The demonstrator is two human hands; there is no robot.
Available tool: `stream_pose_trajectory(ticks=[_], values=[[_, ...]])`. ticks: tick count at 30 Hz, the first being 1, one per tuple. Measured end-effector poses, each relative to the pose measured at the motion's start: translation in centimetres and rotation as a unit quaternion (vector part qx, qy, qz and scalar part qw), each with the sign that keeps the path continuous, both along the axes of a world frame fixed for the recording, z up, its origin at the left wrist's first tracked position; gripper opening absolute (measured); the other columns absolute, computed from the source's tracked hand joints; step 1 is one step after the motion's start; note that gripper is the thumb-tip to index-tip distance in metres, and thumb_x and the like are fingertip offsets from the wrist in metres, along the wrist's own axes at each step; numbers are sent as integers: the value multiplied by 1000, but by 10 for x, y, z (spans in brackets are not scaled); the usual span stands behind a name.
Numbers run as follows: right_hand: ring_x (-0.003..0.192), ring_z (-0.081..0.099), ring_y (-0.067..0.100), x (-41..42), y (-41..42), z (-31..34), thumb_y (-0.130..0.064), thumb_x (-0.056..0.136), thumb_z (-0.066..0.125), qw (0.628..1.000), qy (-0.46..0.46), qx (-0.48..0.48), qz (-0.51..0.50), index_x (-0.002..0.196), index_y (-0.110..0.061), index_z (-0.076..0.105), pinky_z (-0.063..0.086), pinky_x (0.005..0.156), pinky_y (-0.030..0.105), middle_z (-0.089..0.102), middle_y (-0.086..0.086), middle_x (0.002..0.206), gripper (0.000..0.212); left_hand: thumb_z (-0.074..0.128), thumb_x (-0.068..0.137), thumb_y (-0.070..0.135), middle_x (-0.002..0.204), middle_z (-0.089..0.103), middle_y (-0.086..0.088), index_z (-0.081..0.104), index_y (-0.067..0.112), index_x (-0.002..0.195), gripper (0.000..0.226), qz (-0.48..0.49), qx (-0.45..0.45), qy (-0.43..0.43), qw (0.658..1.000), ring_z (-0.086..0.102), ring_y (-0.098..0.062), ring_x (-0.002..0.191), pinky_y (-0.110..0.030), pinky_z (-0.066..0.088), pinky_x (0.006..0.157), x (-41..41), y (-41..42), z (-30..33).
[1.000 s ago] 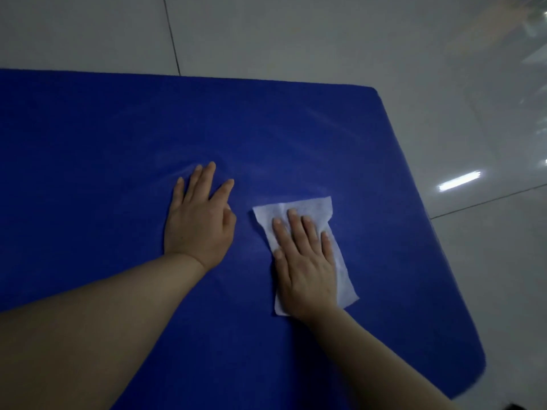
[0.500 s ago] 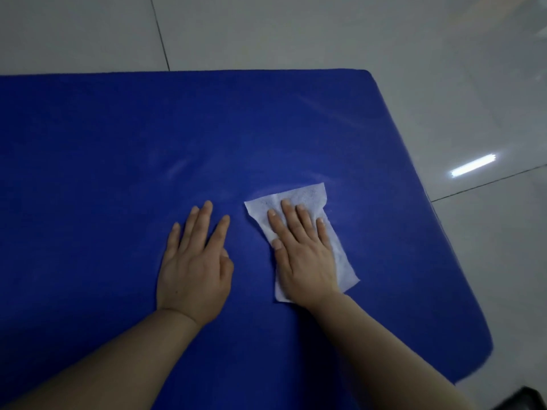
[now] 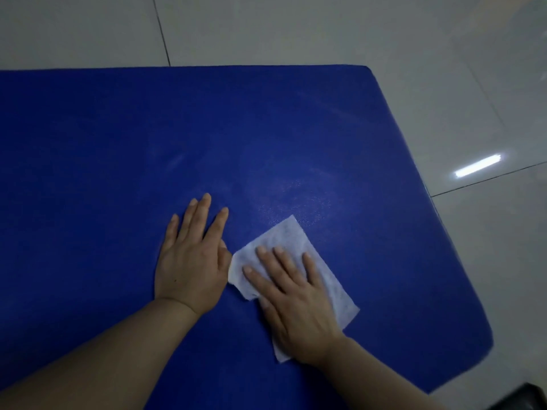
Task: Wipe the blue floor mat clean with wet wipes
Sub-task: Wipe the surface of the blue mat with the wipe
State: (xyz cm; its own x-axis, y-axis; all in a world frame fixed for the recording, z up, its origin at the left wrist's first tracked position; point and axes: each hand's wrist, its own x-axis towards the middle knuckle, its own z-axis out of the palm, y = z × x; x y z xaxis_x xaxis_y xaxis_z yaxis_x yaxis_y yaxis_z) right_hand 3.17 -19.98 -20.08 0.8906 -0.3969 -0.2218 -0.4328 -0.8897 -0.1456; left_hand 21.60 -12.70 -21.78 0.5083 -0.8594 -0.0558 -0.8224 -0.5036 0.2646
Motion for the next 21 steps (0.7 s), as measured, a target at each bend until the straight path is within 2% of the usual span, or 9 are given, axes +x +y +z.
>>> stream_pose_trajectory(ticks=[3, 6, 8, 10, 13, 15, 17, 19, 21], values=[[144, 24, 22, -14, -43, -7, -36, 95, 23, 995, 0, -53, -81, 149, -29, 27, 16, 112, 46, 22, -1, 157, 54, 21, 93, 29, 156, 24, -12, 40, 12, 144, 57, 4, 0, 4, 1000, 20, -25, 144, -39, 7, 116, -1, 0, 0], [147, -2, 14, -24, -85, -8, -43, 96, 6, 968, 16, -55, -243, 150, -35, 4, 1, 119, 40, -1, -8, 159, 55, 21, 93, 29, 156, 23, -12, 39, 12, 144, 57, 7, -1, 4, 1000, 19, -24, 144, -38, 5, 117, -1, 1, 0], [146, -12, 13, -21, -87, -9, -48, 94, -3, 960, 28, -56, -272, 149, -37, -5, -8, 118, 39, -12, -9, 158, 56, 22, 93, 29, 156, 24, -12, 40, 12, 144, 57, 7, -1, 5, 1000, 20, -25, 144, -38, 5, 116, -1, 1, 0], [147, -2, 19, -13, -69, -7, -47, 96, -1, 970, 32, -66, -231, 151, -35, 1, -2, 117, 45, -2, -5, 160, 56, 22, 92, 29, 156, 23, -12, 39, 12, 144, 57, 7, 1, 6, 1000, 20, -25, 144, -39, 6, 116, -1, 1, 0], [144, 22, 25, -7, -22, -1, -42, 101, 4, 994, 7, -44, -96, 149, -30, 22, 13, 111, 51, 25, 2, 156, 53, 21, 92, 30, 157, 23, -12, 39, 13, 144, 58, 6, -3, 8, 1000, 19, -25, 144, -41, 8, 117, -1, 1, -1], [144, 23, 23, -11, -3, 1, -39, 102, 12, 1000, -12, -15, -15, 148, -30, 26, 12, 114, 49, 25, 0, 157, 49, 21, 92, 30, 157, 22, -12, 39, 13, 144, 57, 5, -7, 8, 1000, 18, -24, 144, -42, 9, 117, 0, 1, -1], [143, 27, 23, -18, -19, -3, -35, 99, 23, 999, -22, -30, 0, 148, -28, 28, 14, 113, 45, 22, 1, 157, 49, 21, 92, 29, 157, 23, -11, 39, 12, 144, 57, 6, -10, 10, 1000, 18, -24, 145, -41, 8, 117, 0, 1, 0], [142, 27, 25, -31, -48, -9, -34, 95, 24, 992, -6, -63, -105, 149, -27, 24, 17, 112, 45, 17, 1, 156, 54, 21, 93, 29, 157, 22, -11, 39, 13, 144, 57, 4, -9, 12, 1000, 17, -24, 145, -40, 7, 117, -1, 1, 0], [147, 7, 20, -46, -73, -9, -41, 96, 10, 966, 12, -61, -249, 152, -32, 7, 10, 117, 44, 2, -4, 158, 56, 21, 93, 30, 157, 22, -10, 38, 13, 145, 57, 4, -5, 13, 1000, 17, -23, 145, -39, 5, 118, 0, 1, 0]])
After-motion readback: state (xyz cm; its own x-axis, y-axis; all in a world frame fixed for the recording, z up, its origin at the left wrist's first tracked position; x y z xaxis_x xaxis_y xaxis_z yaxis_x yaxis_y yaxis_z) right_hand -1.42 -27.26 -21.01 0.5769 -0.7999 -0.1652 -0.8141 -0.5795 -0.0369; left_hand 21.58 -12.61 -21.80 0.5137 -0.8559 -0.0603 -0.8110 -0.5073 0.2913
